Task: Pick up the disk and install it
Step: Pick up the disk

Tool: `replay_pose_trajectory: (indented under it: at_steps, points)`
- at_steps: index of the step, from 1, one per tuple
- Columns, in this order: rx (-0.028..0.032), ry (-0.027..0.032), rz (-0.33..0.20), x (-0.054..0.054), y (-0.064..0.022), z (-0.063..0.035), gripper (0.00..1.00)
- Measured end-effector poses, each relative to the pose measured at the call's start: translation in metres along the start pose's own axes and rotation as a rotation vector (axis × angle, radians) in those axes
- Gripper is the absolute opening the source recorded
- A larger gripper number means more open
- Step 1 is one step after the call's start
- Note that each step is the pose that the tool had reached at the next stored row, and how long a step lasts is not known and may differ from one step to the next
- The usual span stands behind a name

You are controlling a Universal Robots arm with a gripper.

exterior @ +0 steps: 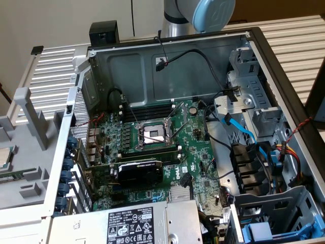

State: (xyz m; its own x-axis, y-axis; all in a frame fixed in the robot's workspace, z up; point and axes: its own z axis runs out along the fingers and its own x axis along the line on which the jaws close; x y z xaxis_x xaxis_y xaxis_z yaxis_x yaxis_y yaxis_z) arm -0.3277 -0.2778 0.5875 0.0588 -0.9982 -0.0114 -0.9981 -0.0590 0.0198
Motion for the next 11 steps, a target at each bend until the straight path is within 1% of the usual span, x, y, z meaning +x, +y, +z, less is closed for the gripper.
replay_pose_trajectory:
  at_steps: [8,11]
  points:
    - [-0.0001,-0.0014,0.0,0.01,-0.0268,-0.0154,0.37]
    - [-0.0003,-0.0022,0.0,0.015,-0.0342,-0.0187,0.37]
